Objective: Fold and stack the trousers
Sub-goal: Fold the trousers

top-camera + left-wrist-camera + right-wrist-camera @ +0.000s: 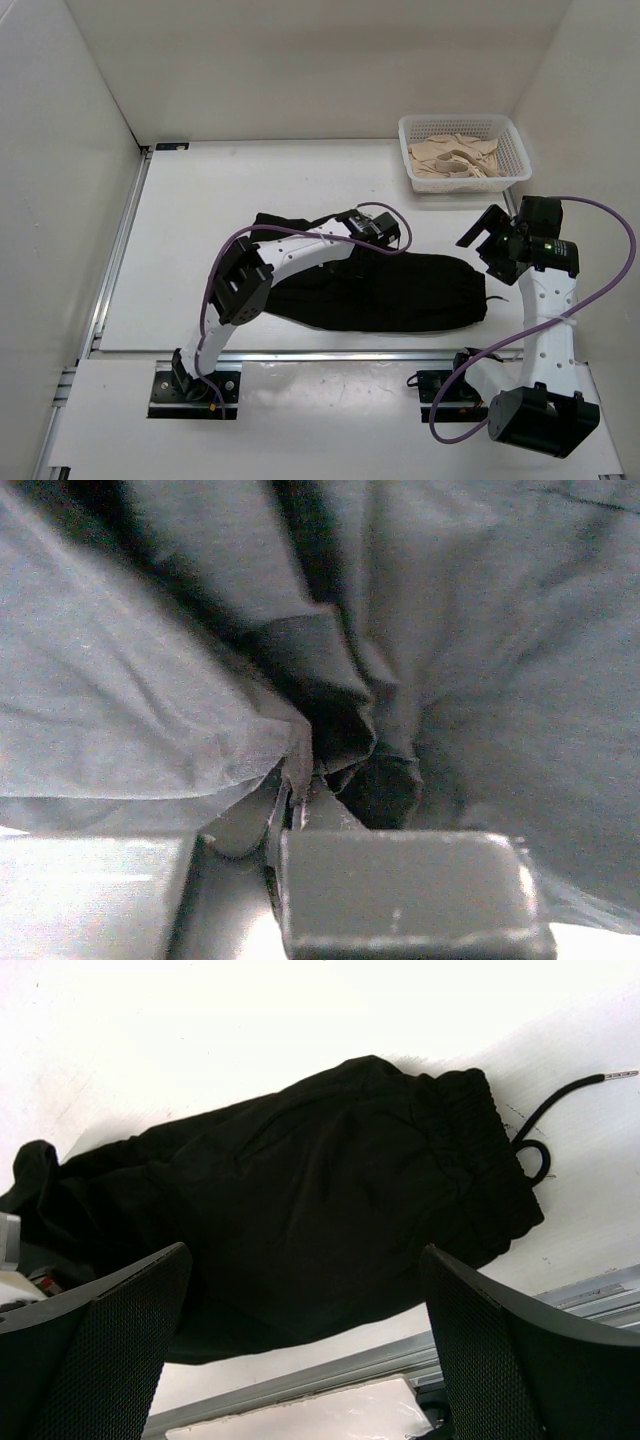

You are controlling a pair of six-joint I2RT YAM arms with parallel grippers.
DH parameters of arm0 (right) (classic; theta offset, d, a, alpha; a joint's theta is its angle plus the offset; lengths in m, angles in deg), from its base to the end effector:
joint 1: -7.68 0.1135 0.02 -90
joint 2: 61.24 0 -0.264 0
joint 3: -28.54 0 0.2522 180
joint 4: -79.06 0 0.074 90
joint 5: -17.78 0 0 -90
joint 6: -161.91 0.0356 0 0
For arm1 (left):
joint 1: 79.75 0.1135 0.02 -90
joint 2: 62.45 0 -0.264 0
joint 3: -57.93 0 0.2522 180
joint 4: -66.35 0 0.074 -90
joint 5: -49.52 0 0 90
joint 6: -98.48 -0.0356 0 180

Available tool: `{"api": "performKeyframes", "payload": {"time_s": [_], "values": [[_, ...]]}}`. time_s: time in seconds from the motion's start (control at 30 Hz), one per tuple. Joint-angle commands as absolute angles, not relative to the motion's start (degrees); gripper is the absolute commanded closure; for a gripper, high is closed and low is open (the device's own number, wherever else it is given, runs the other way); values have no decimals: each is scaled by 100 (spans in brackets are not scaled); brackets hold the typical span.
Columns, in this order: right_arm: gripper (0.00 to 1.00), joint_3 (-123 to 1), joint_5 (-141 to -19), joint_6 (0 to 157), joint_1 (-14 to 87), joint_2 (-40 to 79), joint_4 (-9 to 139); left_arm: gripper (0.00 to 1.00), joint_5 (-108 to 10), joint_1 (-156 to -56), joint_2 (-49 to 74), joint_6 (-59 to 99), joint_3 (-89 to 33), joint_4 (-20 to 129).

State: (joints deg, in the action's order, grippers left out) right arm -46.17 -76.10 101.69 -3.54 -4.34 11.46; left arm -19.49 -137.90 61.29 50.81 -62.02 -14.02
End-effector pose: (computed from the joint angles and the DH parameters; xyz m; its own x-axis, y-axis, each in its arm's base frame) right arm 0.1835 -0.0340 0.3282 -0.5750 0.6193 -0.5347 0.5034 0.7830 0.3655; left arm 0.2373 -0.3578 0.2097 -0.9092 0.2721 -0.3152 0.2186 0.9562 0.1949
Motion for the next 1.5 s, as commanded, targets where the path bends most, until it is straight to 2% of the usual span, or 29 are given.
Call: {"api": "performKeyframes", "payload": {"time_s": [0.0, 0.23, 0.43, 0.7, 0.73, 0.77, 0.8, 0.83, 0.87, 0.9, 1.0, 1.13, 1.2, 1.27, 1.33, 1.4, 1.47], "values": [[0, -4587, -7705, 10100, -331, -491, 1213, 90, -1543, -13793, 5428, 5287, -6288, -1632], [0, -4587, -7705, 10100, -331, -490, 1266, 90, -1666, -13793, 4461, 5015, -5981, -1693], [0, -4587, -7705, 10100, -331, -438, 1266, 90, -2229, -13854, 3960, 4628, -5480, -1693], [0, -4587, -7758, 10100, -331, -385, 1318, 90, -2624, -14285, 4275, 4803, -5014, -1517], [0, -4587, -7758, 10100, -331, -385, 1318, 86, -2624, -14363, 4415, 4803, -4961, -1517], [0, -4587, -7758, 10100, -331, -385, 1318, 75, -2677, -14364, 4494, 4803, -4961, -1578], [0, -4587, -7758, 10100, -331, -385, 1318, 58, -2677, -14364, 4573, 4864, -4961, -1657], [0, -4587, -7758, 10100, -331, -385, 1318, 33, -2625, -14364, 4574, 4865, -5056, -1771], [0, -4587, -7758, 10100, -331, -385, 1318, 13, -2459, -14364, 4635, 4935, -5249, -2016], [0, -4587, -7758, 10100, -331, -385, 1318, 7, -2458, -14364, 4566, 4935, -5398, -2140], [0, -4640, -7758, 10100, -331, -385, 1318, 9, -3186, -13996, 3803, 4611, -5847, -2054], [0, -4692, -7705, 10100, -331, -385, 1318, 14, -3328, -13294, 2914, 4321, -6050, -1992], [0, -4640, -7705, 10100, -331, -385, 1379, 18, -3275, -12574, 2599, 4127, -5632, -1992], [0, -4640, -7766, 10100, -331, -333, 1380, 30, -3624, -11968, 2396, 3978, -5139, -1590], [0, -4640, -7767, 10100, -331, -332, 1380, 31, -4826, -10817, 2035, 3723, -4006, -732], [0, -4640, -7767, 10100, -331, -393, 1380, 24, -5295, -9957, 1955, 3661, -3120, -350], [0, -4640, -7715, 10100, -331, -394, 1380, 17, -5244, -9637, 2104, 3609, -2809, -174]]}}
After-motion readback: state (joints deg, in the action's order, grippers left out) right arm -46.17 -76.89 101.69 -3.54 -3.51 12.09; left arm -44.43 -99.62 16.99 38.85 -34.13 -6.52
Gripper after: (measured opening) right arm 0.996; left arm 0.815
